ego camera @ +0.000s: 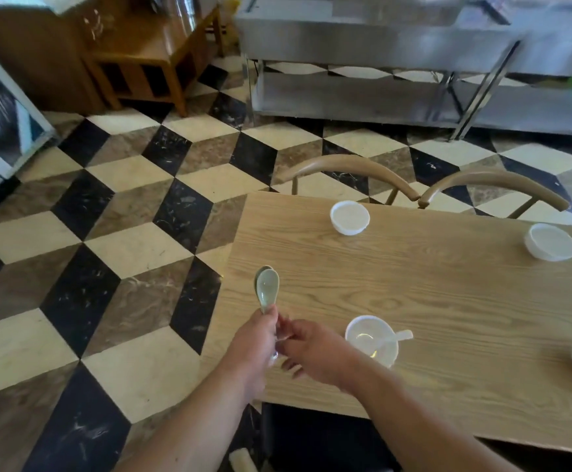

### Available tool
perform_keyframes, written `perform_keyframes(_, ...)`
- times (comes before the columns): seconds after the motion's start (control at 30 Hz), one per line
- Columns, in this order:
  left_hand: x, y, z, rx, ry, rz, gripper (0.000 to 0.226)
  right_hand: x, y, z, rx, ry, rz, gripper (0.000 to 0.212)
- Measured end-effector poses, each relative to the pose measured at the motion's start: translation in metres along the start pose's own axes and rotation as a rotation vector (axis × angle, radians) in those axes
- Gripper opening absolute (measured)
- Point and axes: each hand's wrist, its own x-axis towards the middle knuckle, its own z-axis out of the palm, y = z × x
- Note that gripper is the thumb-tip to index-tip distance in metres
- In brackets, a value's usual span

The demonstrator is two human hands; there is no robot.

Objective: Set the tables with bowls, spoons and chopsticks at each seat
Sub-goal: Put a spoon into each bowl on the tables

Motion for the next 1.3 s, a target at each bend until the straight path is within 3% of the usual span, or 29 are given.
perform_keyframes(0.1,-0.009,0.03,-0.081,0.003,-0.076,0.029,0.041,0.015,-0.068,0.077,0.043,0.008,-0.095,0.036)
perform_keyframes(0.33,-0.043,0.112,-0.254,0.209,-0.097,0.112,0.041,0.041,-0.193,0.226,0.248,0.08,-0.212,0.031)
perform_keyframes(0.47,-0.048,0.148,-0.325,0.316,-0.149,0.176,0.041,0.049,-0.249,0.265,0.341,0.119,-0.17,0.033)
perform_keyframes(0.8,-0.018,0.239,-0.369,0.399,-0.083,0.366,0.028,0.093,-0.325,0.246,0.469,0.256,-0.192,0.024)
perform_keyframes(1.1,0.115,0.366,-0.326,0.607,-0.095,0.396,0.027,0.238,-0.368,0.156,0.648,0.311,-0.265,0.026)
perform_keyframes(1.3,0.199,0.471,-0.276,0.697,-0.147,0.354,0.024,0.318,-0.422,0.068,0.735,0.382,-0.199,0.025)
